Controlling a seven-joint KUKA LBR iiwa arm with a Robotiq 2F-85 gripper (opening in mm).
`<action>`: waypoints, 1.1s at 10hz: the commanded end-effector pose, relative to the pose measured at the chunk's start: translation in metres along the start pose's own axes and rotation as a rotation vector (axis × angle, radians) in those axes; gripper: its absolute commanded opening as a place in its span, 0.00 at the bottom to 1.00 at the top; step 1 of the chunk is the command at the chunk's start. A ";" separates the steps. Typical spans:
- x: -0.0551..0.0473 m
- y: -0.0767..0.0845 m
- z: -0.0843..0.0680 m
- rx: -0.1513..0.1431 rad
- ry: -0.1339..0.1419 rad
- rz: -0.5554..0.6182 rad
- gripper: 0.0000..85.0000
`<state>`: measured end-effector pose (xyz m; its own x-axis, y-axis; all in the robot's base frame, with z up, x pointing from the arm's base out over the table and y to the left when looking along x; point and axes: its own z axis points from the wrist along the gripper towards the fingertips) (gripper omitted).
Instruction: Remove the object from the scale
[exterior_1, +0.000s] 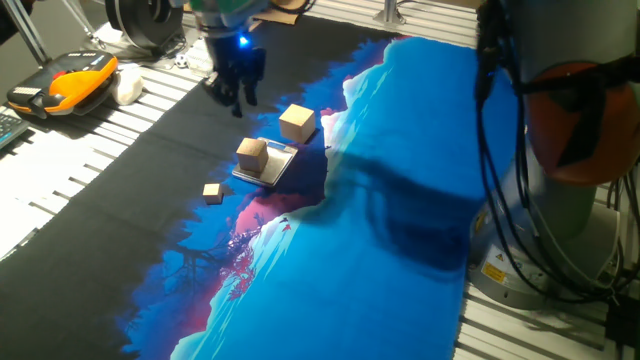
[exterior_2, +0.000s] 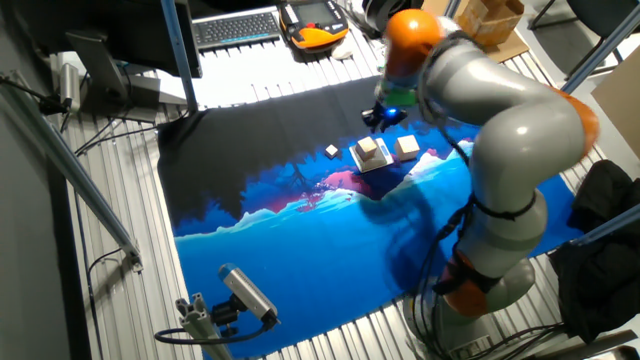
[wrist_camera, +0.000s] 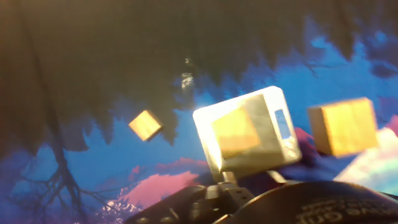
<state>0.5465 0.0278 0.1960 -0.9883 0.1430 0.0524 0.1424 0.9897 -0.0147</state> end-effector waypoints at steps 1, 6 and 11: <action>-0.004 -0.001 0.003 0.006 0.033 -0.019 1.00; -0.013 0.005 0.043 0.029 0.003 -0.072 1.00; -0.020 0.006 0.070 0.034 -0.006 -0.136 1.00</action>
<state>0.5628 0.0306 0.1242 -0.9987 0.0072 0.0498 0.0052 0.9992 -0.0405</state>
